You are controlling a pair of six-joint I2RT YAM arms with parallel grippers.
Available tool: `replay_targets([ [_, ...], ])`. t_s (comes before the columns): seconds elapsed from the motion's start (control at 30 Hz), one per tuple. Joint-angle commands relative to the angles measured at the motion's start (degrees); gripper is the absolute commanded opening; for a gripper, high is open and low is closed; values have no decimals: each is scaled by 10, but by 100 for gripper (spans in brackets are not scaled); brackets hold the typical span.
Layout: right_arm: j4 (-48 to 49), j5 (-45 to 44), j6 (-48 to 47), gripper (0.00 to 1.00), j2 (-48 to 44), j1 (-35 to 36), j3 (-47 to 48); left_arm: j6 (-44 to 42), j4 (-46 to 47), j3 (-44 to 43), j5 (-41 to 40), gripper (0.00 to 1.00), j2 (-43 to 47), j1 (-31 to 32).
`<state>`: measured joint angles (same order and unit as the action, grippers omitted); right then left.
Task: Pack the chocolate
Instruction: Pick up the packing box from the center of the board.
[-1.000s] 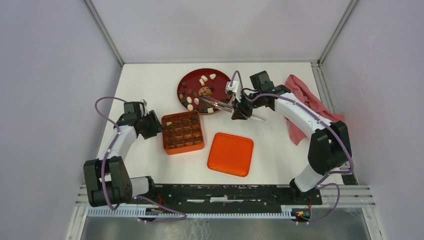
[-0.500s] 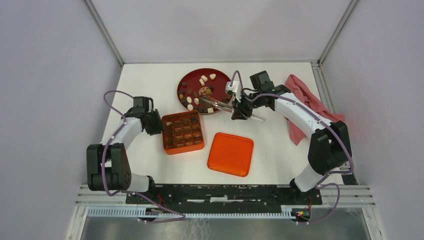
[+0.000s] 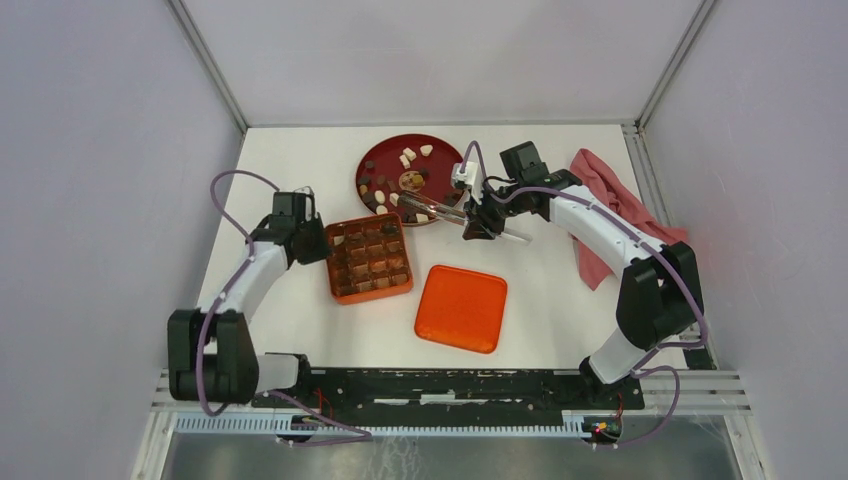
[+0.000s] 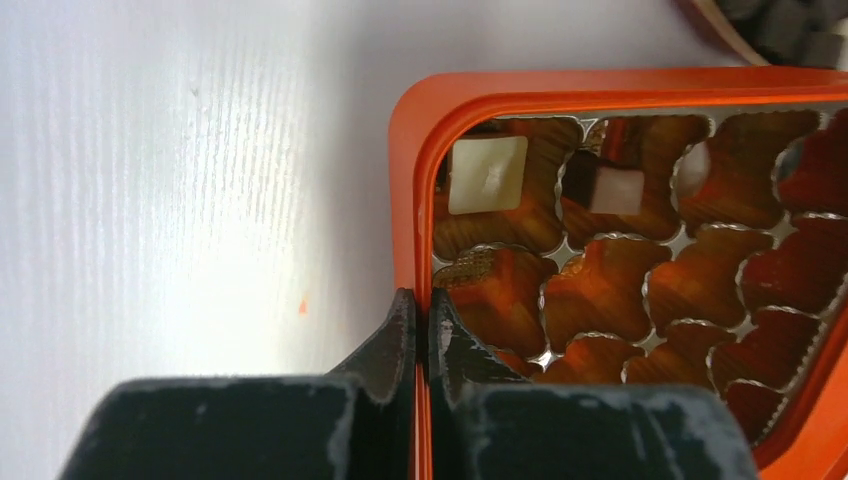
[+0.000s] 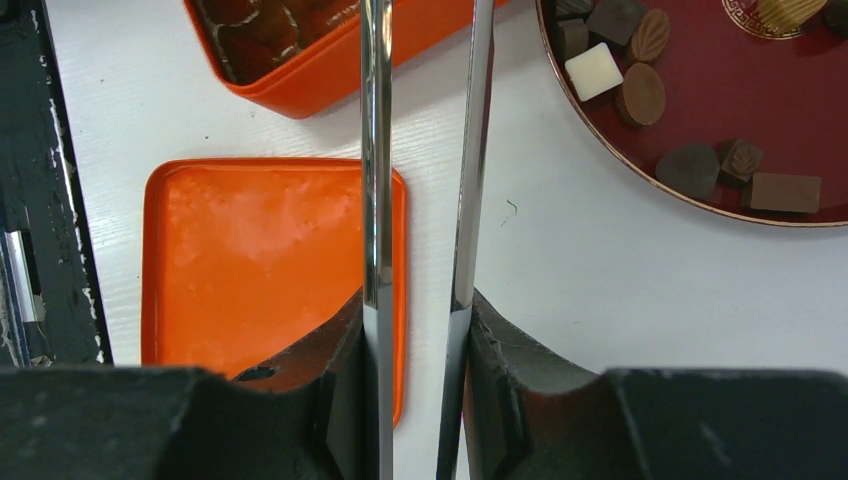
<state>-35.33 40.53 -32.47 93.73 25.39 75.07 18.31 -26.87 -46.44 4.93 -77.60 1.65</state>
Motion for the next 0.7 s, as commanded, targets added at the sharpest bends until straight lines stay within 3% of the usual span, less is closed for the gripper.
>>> replay_targets([
  [0.0,3,29,-11,0,-35,-4,10,-31,84,22,-35,2,155,36],
  [0.3,-9,51,-11,0,-64,-24,21,-60,138,57,-93,2,301,77],
  [0.53,-9,64,-9,0,-83,-34,21,-62,134,62,-120,2,313,97],
  [0.67,-9,67,-10,0,-83,-34,17,-44,98,44,-106,2,268,97],
])
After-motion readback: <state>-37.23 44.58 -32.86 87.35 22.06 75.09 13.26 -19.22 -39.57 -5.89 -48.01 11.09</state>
